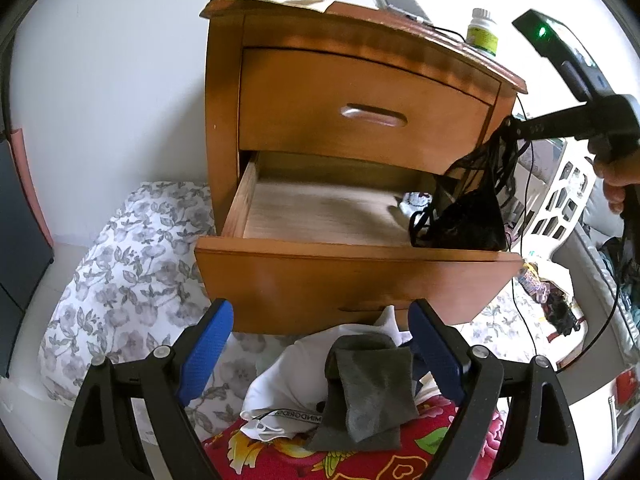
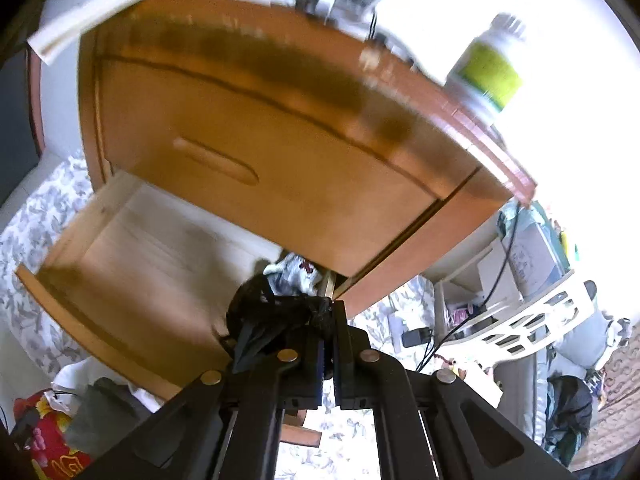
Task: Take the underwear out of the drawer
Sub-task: 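Lift the black clothes up out of the drawer with the right gripper, then carry the black clothes down onto the bedspread beside the grey sock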
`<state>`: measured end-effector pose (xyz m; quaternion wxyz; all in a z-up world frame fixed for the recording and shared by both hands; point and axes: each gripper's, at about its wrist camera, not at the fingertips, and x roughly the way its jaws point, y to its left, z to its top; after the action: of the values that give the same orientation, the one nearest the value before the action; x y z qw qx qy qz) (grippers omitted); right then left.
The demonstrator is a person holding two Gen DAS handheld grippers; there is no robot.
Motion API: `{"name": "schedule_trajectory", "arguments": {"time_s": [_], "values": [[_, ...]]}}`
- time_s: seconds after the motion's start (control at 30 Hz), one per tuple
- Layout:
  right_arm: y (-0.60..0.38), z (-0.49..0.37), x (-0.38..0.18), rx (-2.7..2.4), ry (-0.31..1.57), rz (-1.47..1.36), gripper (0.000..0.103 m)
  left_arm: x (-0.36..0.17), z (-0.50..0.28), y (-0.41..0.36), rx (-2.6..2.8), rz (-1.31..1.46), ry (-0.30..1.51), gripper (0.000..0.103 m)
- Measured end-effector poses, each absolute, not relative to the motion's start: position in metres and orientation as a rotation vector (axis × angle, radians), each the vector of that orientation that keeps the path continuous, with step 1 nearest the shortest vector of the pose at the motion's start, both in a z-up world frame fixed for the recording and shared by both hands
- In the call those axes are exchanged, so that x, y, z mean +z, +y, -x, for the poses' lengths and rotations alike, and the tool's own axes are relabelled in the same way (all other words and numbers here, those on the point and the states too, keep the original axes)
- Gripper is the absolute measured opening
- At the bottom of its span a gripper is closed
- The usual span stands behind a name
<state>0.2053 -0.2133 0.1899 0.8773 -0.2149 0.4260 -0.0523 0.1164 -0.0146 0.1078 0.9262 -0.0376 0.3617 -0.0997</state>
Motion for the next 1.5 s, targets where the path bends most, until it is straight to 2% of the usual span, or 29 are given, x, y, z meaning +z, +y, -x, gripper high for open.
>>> {"name": "schedule_trajectory", "arguments": {"time_s": [0.97, 1.2, 1.5], "values": [[-0.146, -0.082, 0.33, 0.08, 0.577, 0.465, 0.003, 0.143, -0.08, -0.009, -0.196, 0.081, 0.651, 0.09], [-0.128, -0.059, 0.313, 0.153, 0.633, 0.512, 0.003, 0.15, -0.074, -0.003, -0.189, 0.092, 0.627, 0.09], [-0.114, -0.072, 0.235, 0.232, 0.813, 0.553, 0.003, 0.142, -0.078, 0.002, -0.175, 0.102, 0.642, 0.09]]}}
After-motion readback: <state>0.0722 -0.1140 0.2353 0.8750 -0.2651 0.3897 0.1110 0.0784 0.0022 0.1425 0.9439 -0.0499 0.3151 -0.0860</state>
